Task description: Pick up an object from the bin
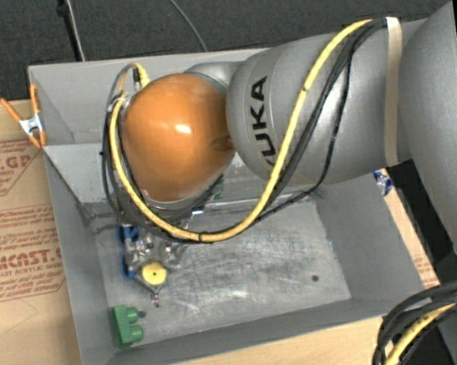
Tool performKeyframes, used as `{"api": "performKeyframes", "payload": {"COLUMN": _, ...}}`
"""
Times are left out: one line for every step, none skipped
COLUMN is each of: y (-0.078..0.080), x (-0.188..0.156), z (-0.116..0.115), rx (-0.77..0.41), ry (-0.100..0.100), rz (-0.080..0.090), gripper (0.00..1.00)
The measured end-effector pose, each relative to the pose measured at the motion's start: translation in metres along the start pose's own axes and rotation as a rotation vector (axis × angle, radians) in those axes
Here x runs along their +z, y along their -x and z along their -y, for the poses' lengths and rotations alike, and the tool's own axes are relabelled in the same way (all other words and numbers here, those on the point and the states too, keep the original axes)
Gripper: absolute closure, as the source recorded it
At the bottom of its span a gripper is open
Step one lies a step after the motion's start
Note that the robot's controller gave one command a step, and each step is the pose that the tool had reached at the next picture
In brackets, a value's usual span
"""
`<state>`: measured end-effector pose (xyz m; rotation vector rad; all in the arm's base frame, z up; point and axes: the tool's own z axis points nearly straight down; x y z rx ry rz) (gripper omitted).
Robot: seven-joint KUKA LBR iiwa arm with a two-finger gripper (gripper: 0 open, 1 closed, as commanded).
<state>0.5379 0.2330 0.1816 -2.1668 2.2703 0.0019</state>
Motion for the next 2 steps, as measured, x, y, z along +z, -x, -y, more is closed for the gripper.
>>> {"api": "performKeyframes", "payload": {"y": 0.001, "x": -0.0067, "z": 0.0002, "rx": 0.002, "ry": 0.0, "rz": 0.0, "gripper": 1.0}}
{"api": "performKeyframes", "payload": {"y": 0.0018, "x": -0.0123, "z": 0.0003, "rx": 0.005, "ry": 0.001, "rz": 0.0, "gripper": 1.0}}
